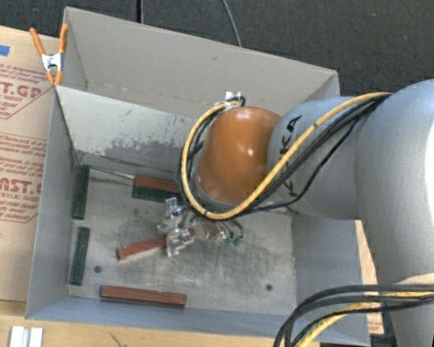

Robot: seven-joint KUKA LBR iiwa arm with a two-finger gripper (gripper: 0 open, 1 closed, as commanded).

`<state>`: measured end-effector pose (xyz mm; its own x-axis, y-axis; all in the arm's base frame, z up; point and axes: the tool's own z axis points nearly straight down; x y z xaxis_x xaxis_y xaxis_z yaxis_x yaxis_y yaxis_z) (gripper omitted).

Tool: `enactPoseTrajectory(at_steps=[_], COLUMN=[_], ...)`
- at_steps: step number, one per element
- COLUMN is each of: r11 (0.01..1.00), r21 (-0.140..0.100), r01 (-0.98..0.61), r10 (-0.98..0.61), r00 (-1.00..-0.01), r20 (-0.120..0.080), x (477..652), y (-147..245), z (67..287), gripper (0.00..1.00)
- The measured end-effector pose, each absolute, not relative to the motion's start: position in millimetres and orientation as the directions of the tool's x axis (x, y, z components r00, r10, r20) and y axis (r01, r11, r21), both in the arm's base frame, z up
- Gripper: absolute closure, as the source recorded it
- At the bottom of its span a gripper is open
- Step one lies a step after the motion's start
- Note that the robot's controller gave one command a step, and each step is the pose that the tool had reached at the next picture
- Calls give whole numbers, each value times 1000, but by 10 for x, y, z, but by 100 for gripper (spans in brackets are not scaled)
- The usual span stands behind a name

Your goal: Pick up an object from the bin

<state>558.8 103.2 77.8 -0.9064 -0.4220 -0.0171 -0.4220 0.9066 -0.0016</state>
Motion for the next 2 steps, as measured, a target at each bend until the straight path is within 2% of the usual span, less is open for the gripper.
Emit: enactPoseTrajectory(at_steps=[2], r11=[907], r21=[-1], r01=[-421], r10=[-421], r00=[-907], r20=[-14], x=[5577], y=[1030], z=[806], gripper=[100])
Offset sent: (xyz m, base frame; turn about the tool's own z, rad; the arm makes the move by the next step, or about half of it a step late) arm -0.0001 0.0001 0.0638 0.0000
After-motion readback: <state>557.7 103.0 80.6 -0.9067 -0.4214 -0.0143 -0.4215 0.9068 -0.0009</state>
